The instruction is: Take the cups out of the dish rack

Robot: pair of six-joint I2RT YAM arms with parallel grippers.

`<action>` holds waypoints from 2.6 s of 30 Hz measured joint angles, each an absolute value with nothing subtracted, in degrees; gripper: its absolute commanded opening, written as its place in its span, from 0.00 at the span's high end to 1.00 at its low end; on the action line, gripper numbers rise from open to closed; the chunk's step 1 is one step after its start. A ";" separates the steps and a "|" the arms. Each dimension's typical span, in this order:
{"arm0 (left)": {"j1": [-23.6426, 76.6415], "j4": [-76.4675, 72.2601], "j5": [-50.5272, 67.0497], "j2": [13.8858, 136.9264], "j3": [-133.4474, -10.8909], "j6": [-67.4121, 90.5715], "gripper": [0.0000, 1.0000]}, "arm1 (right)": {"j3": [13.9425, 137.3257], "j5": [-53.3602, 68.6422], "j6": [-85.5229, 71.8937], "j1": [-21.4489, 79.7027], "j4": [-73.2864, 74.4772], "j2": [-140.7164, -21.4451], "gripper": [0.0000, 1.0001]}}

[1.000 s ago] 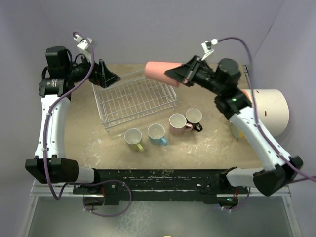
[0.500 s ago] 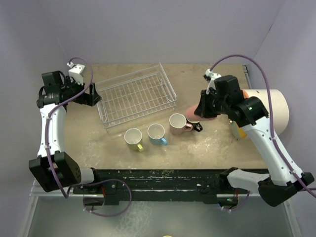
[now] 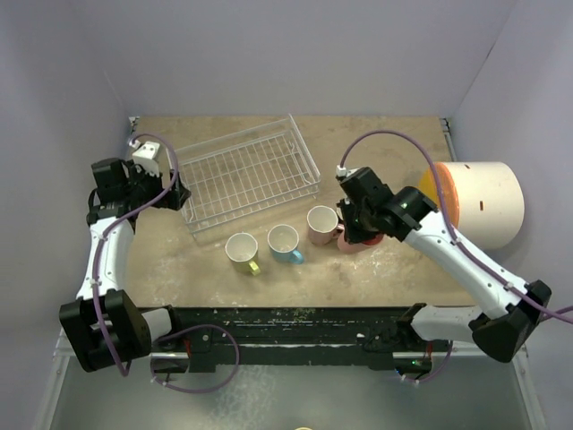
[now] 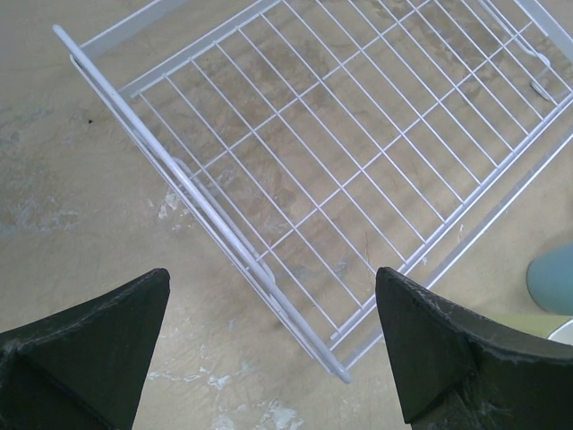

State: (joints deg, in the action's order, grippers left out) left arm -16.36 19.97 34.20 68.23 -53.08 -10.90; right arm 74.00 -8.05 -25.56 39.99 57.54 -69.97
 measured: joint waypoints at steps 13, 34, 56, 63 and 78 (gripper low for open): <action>-16.36 12.84 34.72 68.45 -49.28 -7.97 0.01 | 69.76 -11.49 -27.70 50.63 53.54 -83.26 1.00; -16.36 2.37 35.18 66.19 -37.91 -6.52 0.01 | 65.76 -12.88 -29.39 52.40 50.11 -85.97 0.52; -14.39 -15.44 28.73 66.65 -26.48 1.32 0.01 | 85.58 -25.78 -30.87 36.36 48.60 -69.17 0.00; -14.17 -7.73 27.73 58.17 -26.96 -2.24 0.01 | 80.14 -26.46 -30.52 25.96 43.79 -70.50 0.00; -14.11 -9.43 22.65 19.44 -1.91 -1.52 0.01 | 69.97 -22.79 -31.55 24.18 35.18 -63.51 0.00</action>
